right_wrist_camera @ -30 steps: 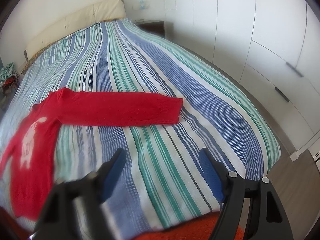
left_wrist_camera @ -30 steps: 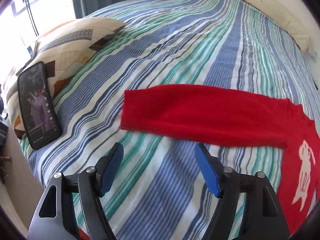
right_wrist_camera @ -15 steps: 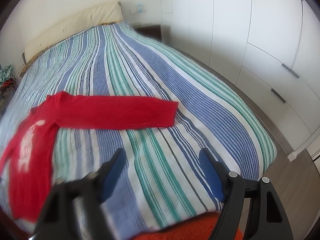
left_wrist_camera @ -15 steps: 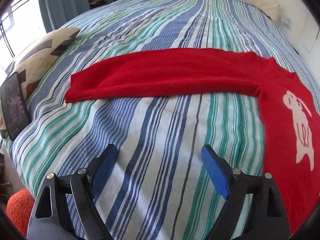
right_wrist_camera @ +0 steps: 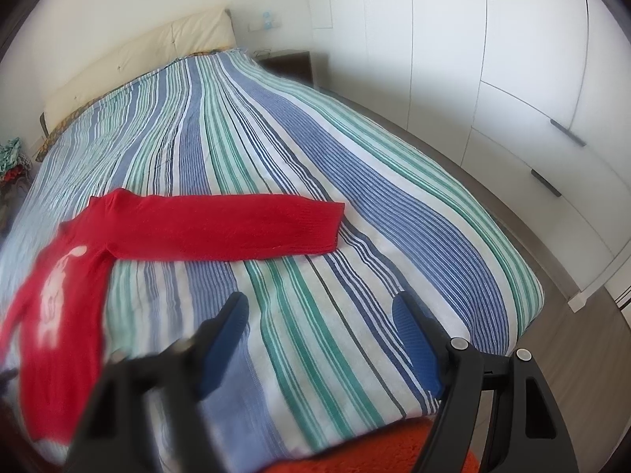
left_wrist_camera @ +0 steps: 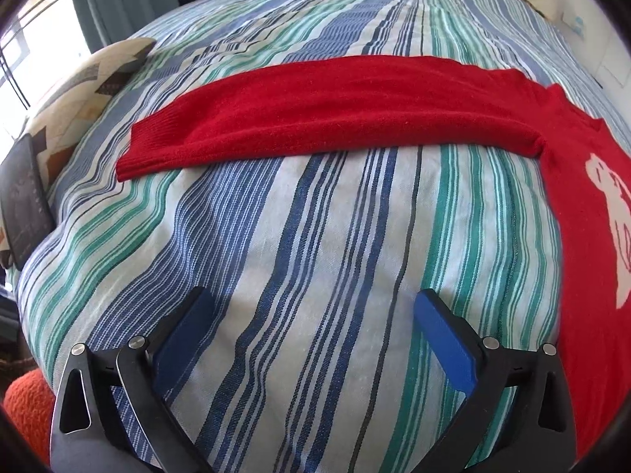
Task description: Fold small clothes
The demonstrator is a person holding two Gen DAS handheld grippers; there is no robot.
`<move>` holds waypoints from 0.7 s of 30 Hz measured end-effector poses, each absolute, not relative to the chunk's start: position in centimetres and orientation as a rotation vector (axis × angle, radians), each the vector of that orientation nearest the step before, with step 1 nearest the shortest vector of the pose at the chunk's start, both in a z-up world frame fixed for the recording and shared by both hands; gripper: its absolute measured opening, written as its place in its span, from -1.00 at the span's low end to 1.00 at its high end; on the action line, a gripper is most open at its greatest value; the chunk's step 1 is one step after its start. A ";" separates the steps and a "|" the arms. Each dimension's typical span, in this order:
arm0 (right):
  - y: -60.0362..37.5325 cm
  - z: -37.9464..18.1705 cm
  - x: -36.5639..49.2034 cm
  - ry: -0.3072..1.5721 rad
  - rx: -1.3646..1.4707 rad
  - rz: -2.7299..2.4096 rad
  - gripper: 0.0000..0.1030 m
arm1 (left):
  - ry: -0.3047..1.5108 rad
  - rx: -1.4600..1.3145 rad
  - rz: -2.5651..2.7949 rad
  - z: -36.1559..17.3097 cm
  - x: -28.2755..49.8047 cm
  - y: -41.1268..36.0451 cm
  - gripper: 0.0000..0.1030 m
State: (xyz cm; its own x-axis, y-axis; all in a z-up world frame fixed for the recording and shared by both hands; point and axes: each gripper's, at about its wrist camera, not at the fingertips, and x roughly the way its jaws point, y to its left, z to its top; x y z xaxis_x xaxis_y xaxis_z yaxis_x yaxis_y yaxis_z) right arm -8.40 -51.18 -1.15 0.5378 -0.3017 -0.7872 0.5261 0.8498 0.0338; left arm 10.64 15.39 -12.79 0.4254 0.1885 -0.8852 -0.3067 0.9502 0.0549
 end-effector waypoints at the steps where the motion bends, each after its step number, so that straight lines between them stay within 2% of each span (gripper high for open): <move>1: -51.3 -1.2 -8.4 0.872 0.286 -0.502 0.46 | 1.092 -0.124 0.308 -12.9 10.7 15.5 0.98; 21: -51.2 -1.2 -8.3 0.876 0.278 -0.518 0.46 | 1.135 -0.021 0.267 -12.9 10.3 14.4 0.99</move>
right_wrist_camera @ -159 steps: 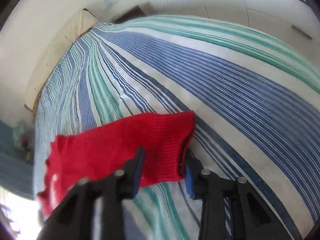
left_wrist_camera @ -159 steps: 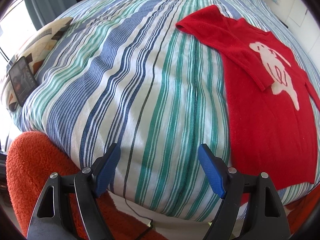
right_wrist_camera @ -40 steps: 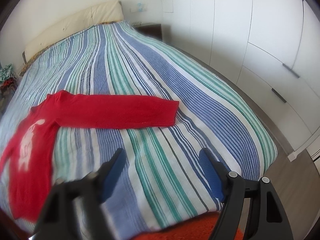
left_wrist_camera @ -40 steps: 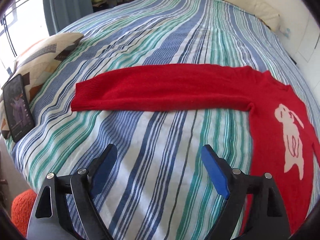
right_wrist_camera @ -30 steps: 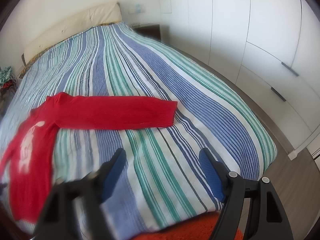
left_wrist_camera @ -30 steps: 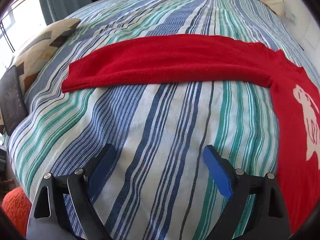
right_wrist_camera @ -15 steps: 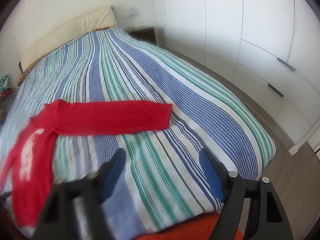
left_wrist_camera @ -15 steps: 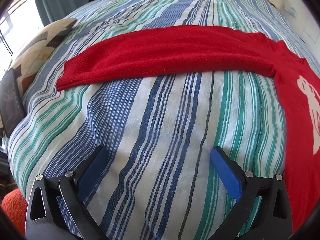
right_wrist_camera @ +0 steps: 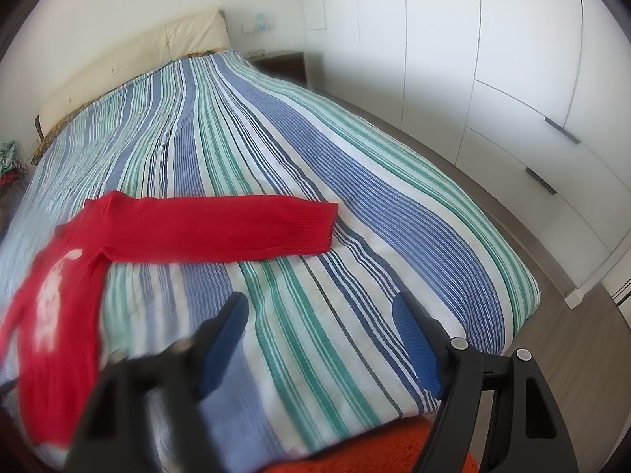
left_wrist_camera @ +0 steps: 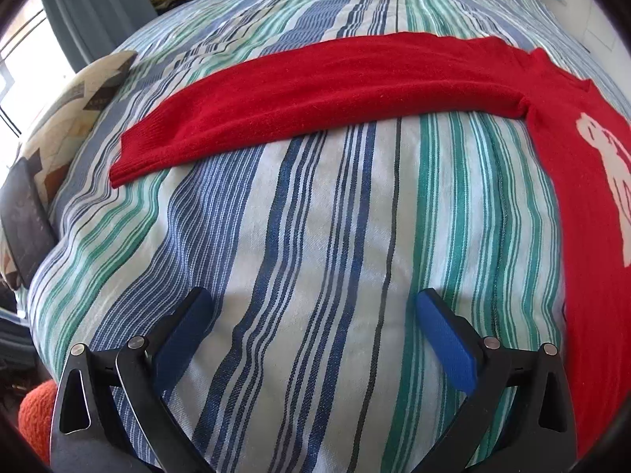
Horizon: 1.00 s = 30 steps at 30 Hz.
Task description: Fold small clothes
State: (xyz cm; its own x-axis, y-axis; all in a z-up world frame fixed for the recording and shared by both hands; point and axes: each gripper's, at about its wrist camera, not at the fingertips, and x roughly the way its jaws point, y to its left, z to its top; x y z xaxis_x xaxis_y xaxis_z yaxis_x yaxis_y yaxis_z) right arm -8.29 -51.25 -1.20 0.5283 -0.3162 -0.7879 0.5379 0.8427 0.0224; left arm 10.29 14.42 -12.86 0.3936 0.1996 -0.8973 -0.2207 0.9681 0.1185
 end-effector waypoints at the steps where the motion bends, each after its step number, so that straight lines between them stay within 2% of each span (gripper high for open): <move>1: -51.2 -1.2 -8.3 0.877 0.275 -0.517 0.46 | 1.140 -0.029 0.264 -12.8 10.3 14.6 0.99; 6: -51.2 -1.2 -8.3 0.875 0.273 -0.517 0.46 | 1.120 -0.093 0.250 -12.3 10.1 15.2 0.99; 15: -51.2 -1.0 -8.4 0.864 0.288 -0.518 0.46 | 0.952 -0.061 0.169 -9.3 9.3 13.6 0.98; 30: -51.0 -1.2 -8.2 0.881 0.264 -0.524 0.46 | 0.961 -0.121 0.166 -9.7 9.9 14.5 0.98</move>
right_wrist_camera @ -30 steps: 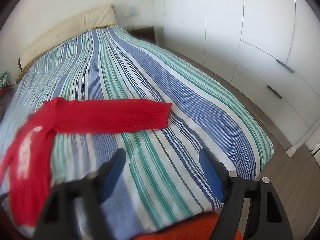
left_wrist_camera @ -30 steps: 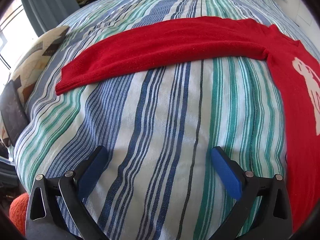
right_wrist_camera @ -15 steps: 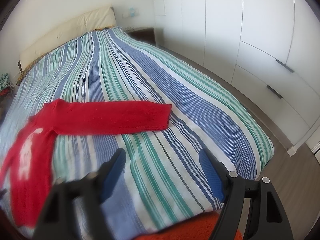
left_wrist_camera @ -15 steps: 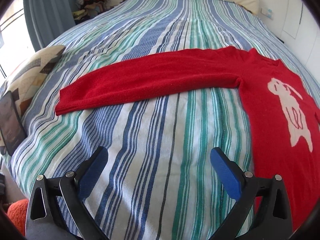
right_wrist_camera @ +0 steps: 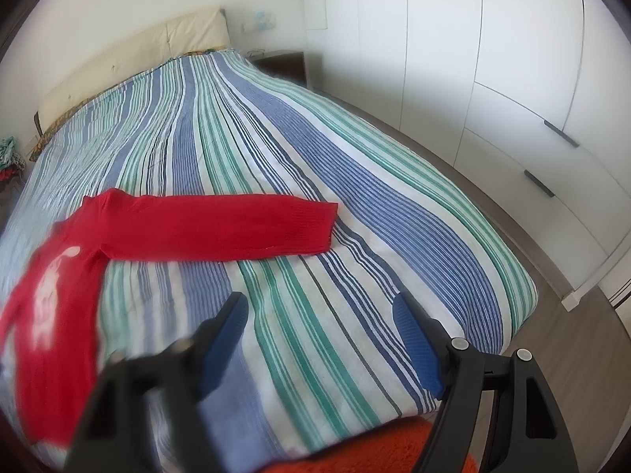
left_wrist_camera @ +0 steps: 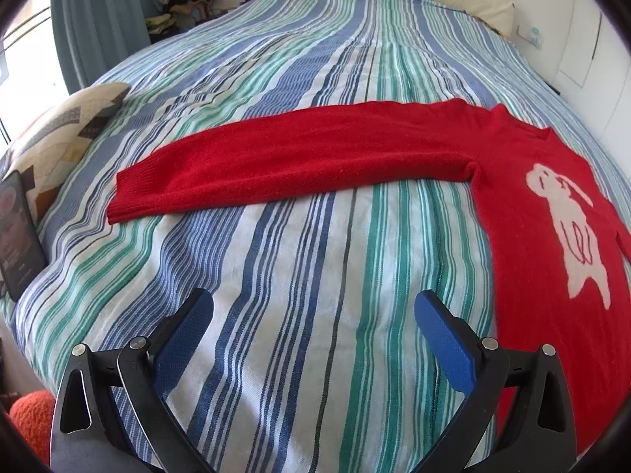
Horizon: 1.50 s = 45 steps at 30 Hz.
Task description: Fold small clothes
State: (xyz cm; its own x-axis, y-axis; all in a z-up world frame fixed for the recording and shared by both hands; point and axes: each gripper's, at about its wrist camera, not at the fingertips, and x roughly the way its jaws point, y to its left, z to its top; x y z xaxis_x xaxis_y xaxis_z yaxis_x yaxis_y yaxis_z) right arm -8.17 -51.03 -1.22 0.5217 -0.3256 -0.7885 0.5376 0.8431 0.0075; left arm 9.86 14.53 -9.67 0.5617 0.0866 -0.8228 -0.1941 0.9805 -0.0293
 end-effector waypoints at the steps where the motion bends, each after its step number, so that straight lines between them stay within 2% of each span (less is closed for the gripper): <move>1: -51.0 -1.2 -8.2 0.882 0.262 -0.524 0.46 | 0.970 -0.128 0.153 -9.8 10.2 14.5 0.98; 10: -51.2 -1.5 -8.0 0.895 0.268 -0.523 0.46 | 0.876 -0.062 -0.014 -8.0 12.7 13.1 0.98; 15: -50.9 -1.7 -7.6 0.912 0.247 -0.527 0.46 | 1.062 -0.023 -0.031 -13.1 16.4 13.7 0.99; 16: -50.8 -1.7 -7.5 0.917 0.241 -0.527 0.46 | 1.052 -0.013 -0.032 -13.5 16.5 13.5 0.99; 29: -51.0 -1.9 -7.4 0.930 0.245 -0.532 0.46 | 0.955 0.012 -0.017 -13.6 15.0 13.1 0.99; 45: -50.0 -2.1 -6.6 0.960 0.197 -0.540 0.46 | 0.957 -0.002 -0.022 -13.6 15.1 13.3 0.99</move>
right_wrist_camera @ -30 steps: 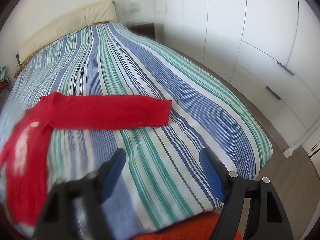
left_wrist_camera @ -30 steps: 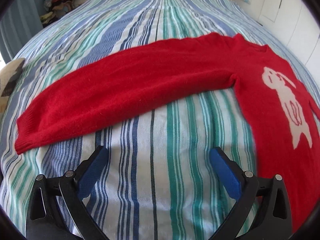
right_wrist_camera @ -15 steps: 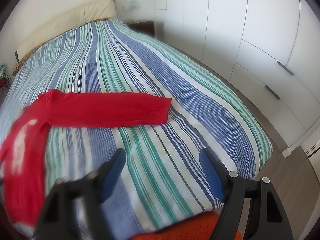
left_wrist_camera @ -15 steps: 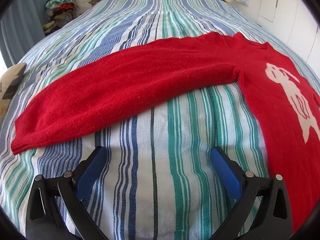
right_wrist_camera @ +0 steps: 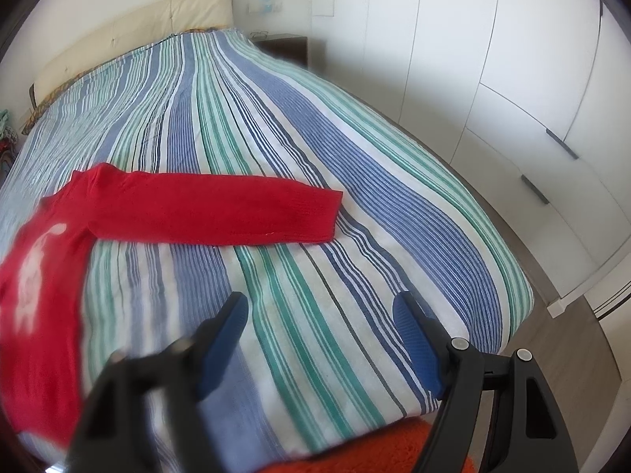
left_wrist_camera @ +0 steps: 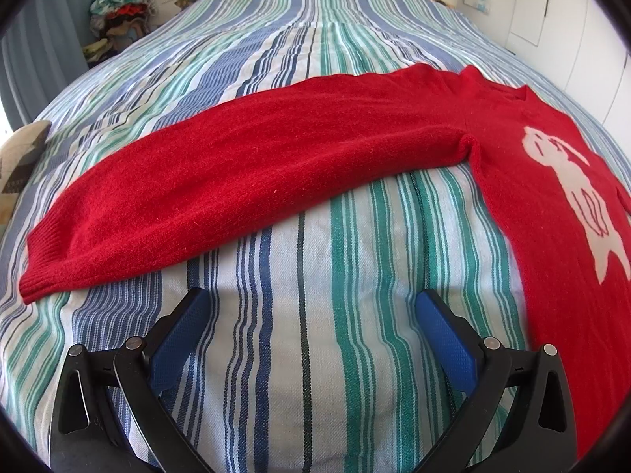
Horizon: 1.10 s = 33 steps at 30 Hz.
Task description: Fold small clothes
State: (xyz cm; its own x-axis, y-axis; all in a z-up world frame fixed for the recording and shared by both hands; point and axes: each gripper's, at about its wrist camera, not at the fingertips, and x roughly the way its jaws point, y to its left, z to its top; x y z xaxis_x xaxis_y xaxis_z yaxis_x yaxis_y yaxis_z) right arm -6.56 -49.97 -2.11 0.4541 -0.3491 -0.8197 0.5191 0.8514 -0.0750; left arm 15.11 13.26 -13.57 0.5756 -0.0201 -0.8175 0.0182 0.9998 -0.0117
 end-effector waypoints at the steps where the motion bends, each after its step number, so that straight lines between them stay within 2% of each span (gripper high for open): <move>1: -50.0 -2.1 -6.5 0.961 0.198 -0.540 0.46 | 0.957 -0.002 -0.022 -13.6 15.1 13.3 0.99; 33: -49.2 -2.3 -6.0 0.998 0.159 -0.553 0.46 | 0.956 -0.002 -0.022 -13.5 15.0 13.3 0.99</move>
State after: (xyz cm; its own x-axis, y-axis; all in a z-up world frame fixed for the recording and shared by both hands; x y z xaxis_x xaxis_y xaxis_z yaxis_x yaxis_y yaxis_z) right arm -5.98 -49.22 -2.31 0.4184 -0.3675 -0.8306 0.5094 0.8521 -0.1203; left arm 15.00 13.26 -13.54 0.5769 -0.0197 -0.8166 0.0180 0.9998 -0.0114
